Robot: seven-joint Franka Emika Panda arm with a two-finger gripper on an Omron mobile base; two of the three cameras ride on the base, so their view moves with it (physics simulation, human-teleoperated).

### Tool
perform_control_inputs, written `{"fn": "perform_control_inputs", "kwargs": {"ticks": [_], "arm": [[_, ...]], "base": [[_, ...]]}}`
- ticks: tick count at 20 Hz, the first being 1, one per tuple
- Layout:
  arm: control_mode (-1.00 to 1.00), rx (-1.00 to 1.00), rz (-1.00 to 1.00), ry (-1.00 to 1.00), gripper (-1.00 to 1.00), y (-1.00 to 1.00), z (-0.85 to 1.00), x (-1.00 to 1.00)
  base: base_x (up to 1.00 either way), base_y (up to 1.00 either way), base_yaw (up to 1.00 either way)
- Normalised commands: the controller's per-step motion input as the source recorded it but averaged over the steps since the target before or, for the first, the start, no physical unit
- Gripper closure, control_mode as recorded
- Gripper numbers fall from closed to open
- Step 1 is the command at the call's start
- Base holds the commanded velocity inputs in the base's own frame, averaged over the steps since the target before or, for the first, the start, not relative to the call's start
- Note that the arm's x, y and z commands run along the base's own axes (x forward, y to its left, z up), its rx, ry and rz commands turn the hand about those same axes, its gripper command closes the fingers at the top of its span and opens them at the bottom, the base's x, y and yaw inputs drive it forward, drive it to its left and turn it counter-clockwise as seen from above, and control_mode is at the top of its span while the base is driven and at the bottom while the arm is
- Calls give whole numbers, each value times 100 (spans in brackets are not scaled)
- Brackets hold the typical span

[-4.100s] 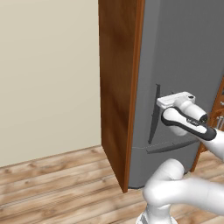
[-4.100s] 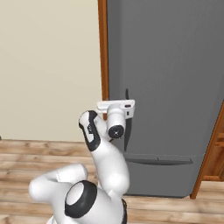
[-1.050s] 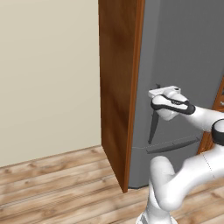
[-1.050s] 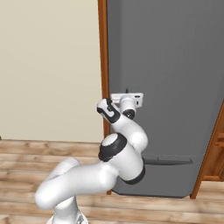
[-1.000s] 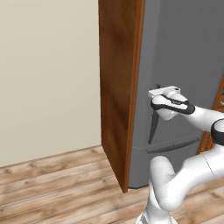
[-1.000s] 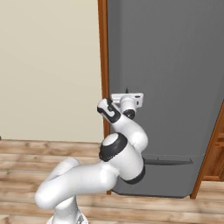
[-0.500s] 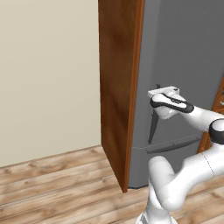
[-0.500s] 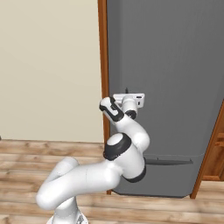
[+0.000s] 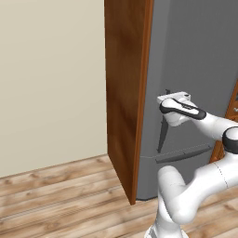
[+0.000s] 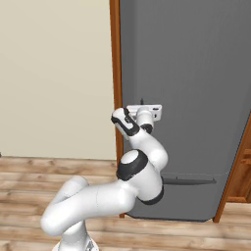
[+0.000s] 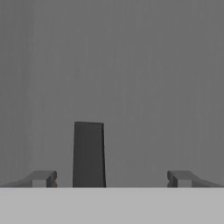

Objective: Retrieve the chicken drumstick from the fridge and place it on the saucepan with marinade on the stove.

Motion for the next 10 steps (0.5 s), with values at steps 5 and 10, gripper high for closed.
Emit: {"fn": "perform_control_inputs", "kwargs": {"ticks": [5,10], "arm": [[-100,0,0,0,-100,0,0,0],[-100,0,0,0,-100,0,0,0]], "base": [[0,0,0],[0,0,0]]}}
